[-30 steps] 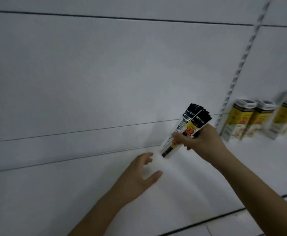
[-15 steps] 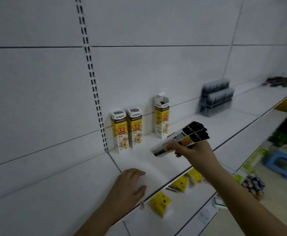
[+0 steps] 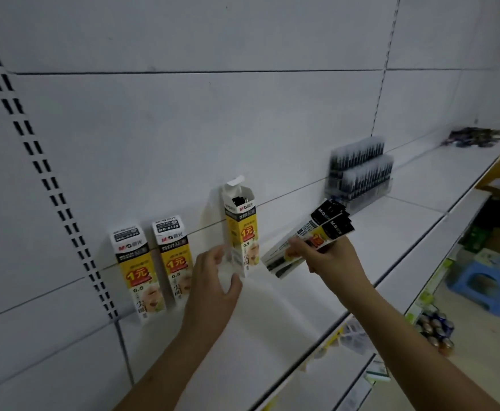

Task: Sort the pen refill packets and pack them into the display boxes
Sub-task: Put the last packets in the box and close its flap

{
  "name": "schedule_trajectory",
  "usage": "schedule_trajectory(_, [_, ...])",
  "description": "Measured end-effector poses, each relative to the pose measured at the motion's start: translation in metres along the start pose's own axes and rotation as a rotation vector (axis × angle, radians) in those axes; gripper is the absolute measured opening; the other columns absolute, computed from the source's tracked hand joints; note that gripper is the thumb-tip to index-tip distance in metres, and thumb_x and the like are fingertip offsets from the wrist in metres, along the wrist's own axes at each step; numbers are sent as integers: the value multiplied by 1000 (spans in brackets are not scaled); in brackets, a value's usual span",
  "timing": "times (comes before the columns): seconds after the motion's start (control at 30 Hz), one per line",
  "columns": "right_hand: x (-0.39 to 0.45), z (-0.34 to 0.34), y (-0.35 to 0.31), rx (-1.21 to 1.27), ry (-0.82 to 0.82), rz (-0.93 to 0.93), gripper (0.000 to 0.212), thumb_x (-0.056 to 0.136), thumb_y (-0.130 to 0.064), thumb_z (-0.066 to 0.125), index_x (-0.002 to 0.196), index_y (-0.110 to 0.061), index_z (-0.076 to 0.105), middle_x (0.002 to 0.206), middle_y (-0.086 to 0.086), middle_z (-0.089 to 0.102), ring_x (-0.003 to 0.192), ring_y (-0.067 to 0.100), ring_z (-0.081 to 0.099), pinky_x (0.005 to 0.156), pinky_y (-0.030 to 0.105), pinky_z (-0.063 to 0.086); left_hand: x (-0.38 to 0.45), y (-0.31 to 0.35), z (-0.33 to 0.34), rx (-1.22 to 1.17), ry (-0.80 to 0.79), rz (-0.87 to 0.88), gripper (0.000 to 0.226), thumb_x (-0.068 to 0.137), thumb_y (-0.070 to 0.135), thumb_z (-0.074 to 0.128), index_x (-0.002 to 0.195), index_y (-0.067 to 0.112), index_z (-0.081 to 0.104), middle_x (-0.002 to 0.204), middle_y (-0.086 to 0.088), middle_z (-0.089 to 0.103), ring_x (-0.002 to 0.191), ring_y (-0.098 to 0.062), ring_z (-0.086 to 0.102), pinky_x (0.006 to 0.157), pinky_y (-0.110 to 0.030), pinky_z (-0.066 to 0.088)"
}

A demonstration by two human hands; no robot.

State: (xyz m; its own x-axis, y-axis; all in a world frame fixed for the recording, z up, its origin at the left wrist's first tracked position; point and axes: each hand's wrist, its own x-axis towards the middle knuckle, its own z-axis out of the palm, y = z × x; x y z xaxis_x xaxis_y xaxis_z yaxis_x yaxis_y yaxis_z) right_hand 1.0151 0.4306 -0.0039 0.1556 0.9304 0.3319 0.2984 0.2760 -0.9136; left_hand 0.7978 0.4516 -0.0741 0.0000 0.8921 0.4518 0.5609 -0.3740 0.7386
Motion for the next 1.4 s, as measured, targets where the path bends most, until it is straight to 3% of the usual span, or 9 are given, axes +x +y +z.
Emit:
schedule_trajectory(0.2, [72, -4, -25, 94, -12, -140, 20, 87, -24, 70, 83, -4, 70, 71, 1, 73, 48, 10, 51, 48, 22, 43, 64, 8, 26, -184, 105, -174, 74, 86, 22, 74, 145, 24, 29, 128, 12, 47, 113, 2, 49, 79, 3, 36])
schedule_trajectory(0.33, [106, 5, -37, 229, -84, -201, 33, 84, -37, 66, 81, -5, 73, 69, 23, 65, 48, 18, 47, 49, 27, 40, 89, 8, 41, -298, 6, -218, 48, 84, 18, 76, 120, 30, 46, 104, 22, 60, 87, 11, 63, 60, -2, 45])
schedule_trajectory(0.4, [118, 12, -38, 254, -150, -206, 38, 84, -38, 64, 85, -1, 72, 70, 14, 69, 49, 15, 50, 51, 24, 43, 94, 1, 48, -280, -26, -208, 34, 83, 22, 78, 106, 34, 55, 99, 21, 66, 92, 4, 65, 65, -6, 48])
schedule_trajectory(0.53, [137, 12, -32, 288, -226, -195, 43, 83, -37, 61, 86, 5, 69, 62, 3, 67, 44, 10, 49, 49, 16, 42, 89, -7, 54, -299, -41, -227, 45, 80, 32, 79, 118, 36, 55, 115, 20, 66, 107, 4, 61, 86, -19, 53])
schedule_trajectory(0.73, [152, -3, -30, 251, -282, -204, 26, 91, -26, 57, 73, -9, 66, 50, -7, 61, 40, 4, 45, 48, 10, 40, 81, -2, 53, -282, 35, -209, 50, 77, 39, 75, 121, 39, 52, 119, 19, 64, 108, 4, 60, 84, -12, 49])
schedule_trajectory(0.9, [157, -16, -30, 234, -344, -365, 25, 88, -43, 63, 79, -23, 74, 70, 15, 68, 48, 11, 53, 57, 15, 44, 80, 8, 37, -134, 127, -44, 48, 82, 30, 77, 124, 34, 54, 119, 17, 62, 114, -2, 58, 89, -12, 46])
schedule_trajectory(1.03, [151, -23, -31, 319, -474, -509, 21, 87, -41, 62, 103, -31, 70, 103, 3, 71, 58, 13, 58, 54, 20, 50, 84, 14, 30, -123, 171, 19, 50, 82, 28, 77, 126, 31, 53, 120, 17, 61, 116, -6, 58, 91, -12, 44])
schedule_trajectory(1.3, [145, -33, -36, 271, -549, -514, 20, 86, -40, 62, 101, -31, 71, 100, -4, 72, 58, 11, 59, 52, 20, 51, 79, 14, 35, -145, 151, 31, 50, 80, 42, 72, 126, 34, 53, 123, 17, 61, 119, -9, 57, 94, -16, 45])
schedule_trajectory(1.4, [142, -29, -36, 204, -555, -449, 27, 81, -53, 65, 98, -33, 71, 98, 6, 72, 62, 16, 62, 55, 26, 54, 79, 8, 38, -176, 141, 14, 51, 85, 31, 76, 130, 29, 52, 128, 14, 61, 123, -13, 56, 100, -32, 48])
